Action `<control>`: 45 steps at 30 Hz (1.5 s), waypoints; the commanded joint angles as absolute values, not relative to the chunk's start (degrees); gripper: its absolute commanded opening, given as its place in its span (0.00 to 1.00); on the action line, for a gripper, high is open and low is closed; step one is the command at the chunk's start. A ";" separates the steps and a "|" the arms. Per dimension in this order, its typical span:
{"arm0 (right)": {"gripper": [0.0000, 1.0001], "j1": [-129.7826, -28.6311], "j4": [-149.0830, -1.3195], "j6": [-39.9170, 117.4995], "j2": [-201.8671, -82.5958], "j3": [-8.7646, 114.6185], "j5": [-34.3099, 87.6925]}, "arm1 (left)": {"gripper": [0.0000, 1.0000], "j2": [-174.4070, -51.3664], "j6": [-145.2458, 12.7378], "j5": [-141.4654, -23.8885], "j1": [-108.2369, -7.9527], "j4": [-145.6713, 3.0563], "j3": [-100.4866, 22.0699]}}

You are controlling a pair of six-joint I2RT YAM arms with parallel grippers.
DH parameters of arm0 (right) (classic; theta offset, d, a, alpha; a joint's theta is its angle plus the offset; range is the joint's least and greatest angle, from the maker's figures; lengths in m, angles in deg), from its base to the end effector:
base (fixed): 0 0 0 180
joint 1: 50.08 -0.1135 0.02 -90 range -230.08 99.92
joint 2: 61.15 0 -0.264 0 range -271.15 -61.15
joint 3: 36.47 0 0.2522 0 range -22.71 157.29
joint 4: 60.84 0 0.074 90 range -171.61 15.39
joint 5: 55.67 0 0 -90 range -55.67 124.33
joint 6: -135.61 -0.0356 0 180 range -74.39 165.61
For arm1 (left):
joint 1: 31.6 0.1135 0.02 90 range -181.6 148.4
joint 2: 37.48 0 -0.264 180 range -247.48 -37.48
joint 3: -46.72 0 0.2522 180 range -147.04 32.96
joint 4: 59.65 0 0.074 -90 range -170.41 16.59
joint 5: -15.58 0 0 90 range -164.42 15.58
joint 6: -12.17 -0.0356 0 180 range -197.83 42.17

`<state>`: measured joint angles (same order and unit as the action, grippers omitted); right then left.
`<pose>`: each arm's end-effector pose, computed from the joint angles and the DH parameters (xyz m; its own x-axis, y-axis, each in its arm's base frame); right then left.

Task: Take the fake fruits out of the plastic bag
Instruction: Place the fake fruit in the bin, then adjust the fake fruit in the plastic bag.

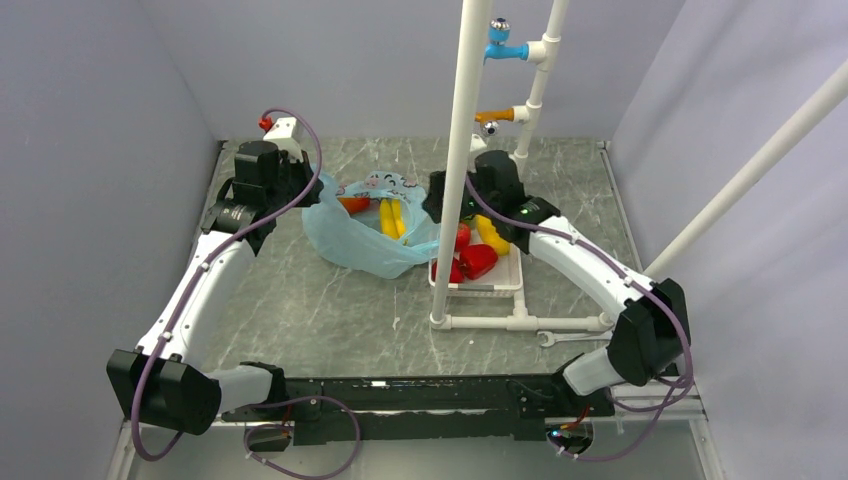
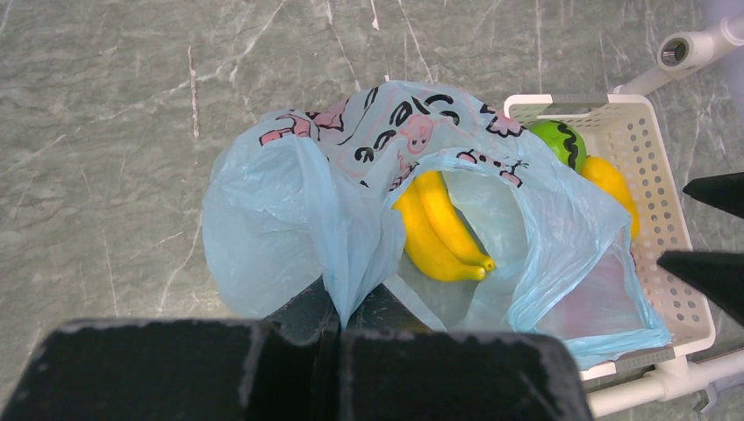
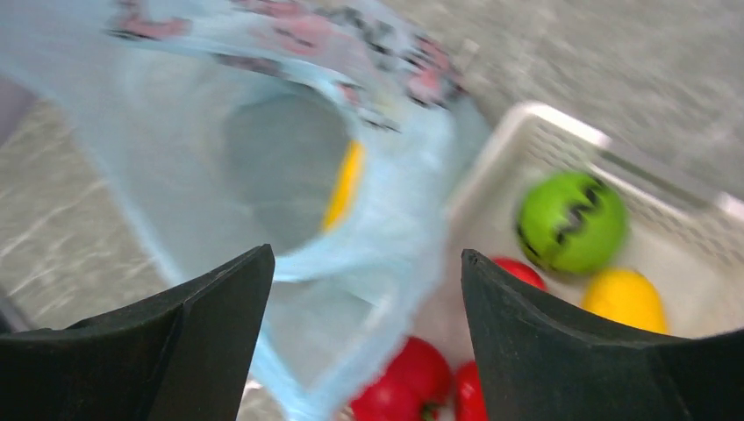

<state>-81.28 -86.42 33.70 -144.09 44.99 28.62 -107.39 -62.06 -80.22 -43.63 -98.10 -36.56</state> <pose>0.2865 0.1777 0.3192 -0.5028 -0.0644 -0.8620 -0.4982 0.8365 0.2281 0.2670 -0.0606 0.3734 -0.4797 -0.1742 -0.8600 0.1730 0.9421 -0.2874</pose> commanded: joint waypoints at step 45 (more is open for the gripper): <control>0.85 -93.11 -87.89 45.08 -191.17 76.08 51.04 | 0.00 -108.74 -62.45 -81.21 -44.21 -97.12 -39.25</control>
